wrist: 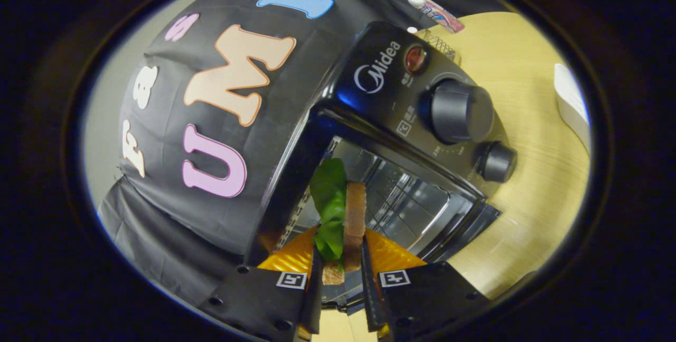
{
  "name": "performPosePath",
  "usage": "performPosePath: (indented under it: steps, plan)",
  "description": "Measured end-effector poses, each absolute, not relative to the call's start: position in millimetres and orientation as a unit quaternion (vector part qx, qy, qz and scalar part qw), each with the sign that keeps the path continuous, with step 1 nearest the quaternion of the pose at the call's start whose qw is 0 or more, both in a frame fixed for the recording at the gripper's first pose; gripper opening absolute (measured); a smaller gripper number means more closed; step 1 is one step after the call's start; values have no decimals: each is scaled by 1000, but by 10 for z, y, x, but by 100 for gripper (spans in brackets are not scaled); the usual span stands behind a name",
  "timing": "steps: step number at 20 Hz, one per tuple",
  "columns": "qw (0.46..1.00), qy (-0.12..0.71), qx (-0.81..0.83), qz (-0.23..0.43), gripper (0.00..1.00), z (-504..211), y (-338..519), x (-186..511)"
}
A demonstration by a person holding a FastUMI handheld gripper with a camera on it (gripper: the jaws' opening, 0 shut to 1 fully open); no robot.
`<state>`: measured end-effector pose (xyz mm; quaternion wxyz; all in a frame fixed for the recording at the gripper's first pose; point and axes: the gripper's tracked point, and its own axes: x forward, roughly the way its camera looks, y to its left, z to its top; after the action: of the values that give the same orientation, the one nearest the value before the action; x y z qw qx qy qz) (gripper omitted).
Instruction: Open the toaster oven, put the food inside, and close the toaster oven door.
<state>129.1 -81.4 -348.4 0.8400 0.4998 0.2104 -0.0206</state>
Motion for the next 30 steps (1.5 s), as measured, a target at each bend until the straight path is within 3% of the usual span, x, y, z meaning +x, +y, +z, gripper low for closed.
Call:
performPosePath:
  steps: [10, 16, 27, 30]
  plan:
    - [923, 237, 290, -85, 100, -3413, -978, 501]
    - [949, 216, 212, -91, 99, -3197, -815, 27]
    - [952, 250, 161, -78, 100, -3512, -823, 677]
    - [952, 278, 74, -101, 100, -3590, -945, 716]
